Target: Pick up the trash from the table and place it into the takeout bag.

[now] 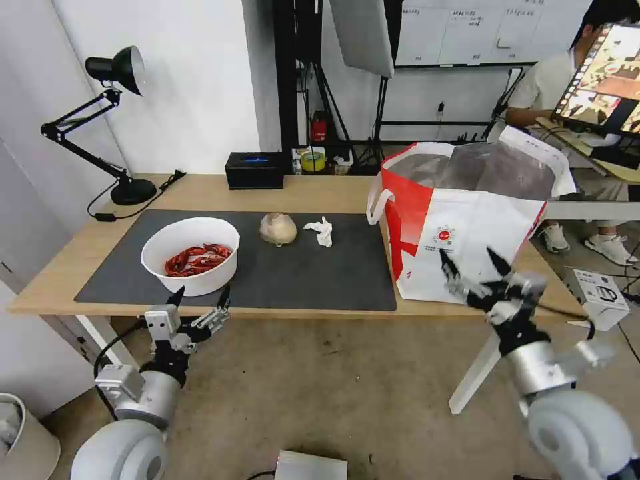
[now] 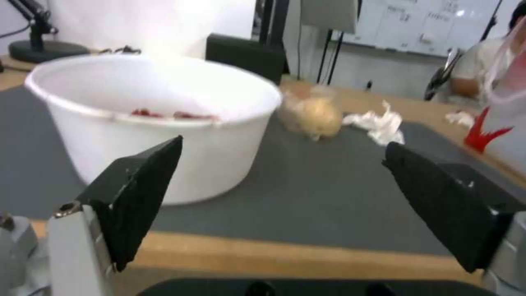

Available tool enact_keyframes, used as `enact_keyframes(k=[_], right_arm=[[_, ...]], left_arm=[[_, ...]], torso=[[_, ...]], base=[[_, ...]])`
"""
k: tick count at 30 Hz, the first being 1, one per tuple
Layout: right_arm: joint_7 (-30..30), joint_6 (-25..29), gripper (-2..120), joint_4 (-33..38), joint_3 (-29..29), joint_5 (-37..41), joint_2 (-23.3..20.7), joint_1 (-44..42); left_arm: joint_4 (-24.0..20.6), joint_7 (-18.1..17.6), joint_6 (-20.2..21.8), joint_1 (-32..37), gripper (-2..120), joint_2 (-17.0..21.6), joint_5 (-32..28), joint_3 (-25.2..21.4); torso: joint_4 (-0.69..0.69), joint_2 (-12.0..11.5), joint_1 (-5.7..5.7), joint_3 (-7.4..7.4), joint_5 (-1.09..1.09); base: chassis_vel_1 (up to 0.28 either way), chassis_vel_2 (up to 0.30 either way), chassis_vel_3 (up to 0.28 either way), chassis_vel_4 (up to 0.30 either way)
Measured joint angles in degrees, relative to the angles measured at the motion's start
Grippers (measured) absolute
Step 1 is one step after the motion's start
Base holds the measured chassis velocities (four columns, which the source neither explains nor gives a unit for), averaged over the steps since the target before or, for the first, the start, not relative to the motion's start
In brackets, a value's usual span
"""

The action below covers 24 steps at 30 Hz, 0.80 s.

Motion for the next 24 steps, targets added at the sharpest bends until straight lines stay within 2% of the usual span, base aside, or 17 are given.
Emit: enact_keyframes(k=[1,5,13,19,24], right_arm=[[-0.31,1.63,100,-1.32,-0.31,-2.06,1.52,-1.38],[-0.83,3.73,100,-3.12,-0.90,-5.13,3.15,-2.41],[-1.01,6.21,100,-4.49,-2.73,-10.21,6.35,-4.71],[0.56,6.28,100,-3.36,-3.81,-12.67,7.59,-6.12],[3.55,4.30,100,-0.68,-5.26,-14.63,8.08,-6.91]], left_arm=[[0.78,0.44,-1.16,0.50,100,-0.64,2.16,0.37],[1.95,1.96,-3.35,0.86,100,-2.05,6.69,0.86],[3.16,2.79,-6.35,1.63,100,-3.89,9.59,1.74],[2.83,3.12,-6.85,2.25,100,-4.61,10.61,2.27],[1.89,4.49,-7.70,3.46,100,-5.52,14.58,2.52]], torso=[[0.00,0.00,0.00,0.00,0.00],[0.00,0.00,0.00,0.00,0.00],[0.00,0.00,0.00,0.00,0.01],[0.00,0.00,0.00,0.00,0.00],[0.00,0.00,0.00,0.00,0.00]], base=[[0.000,0.000,0.000,0.000],[0.000,0.000,0.000,0.000],[0.000,0.000,0.000,0.000],[0.000,0.000,0.000,0.000],[0.000,0.000,0.000,0.000]])
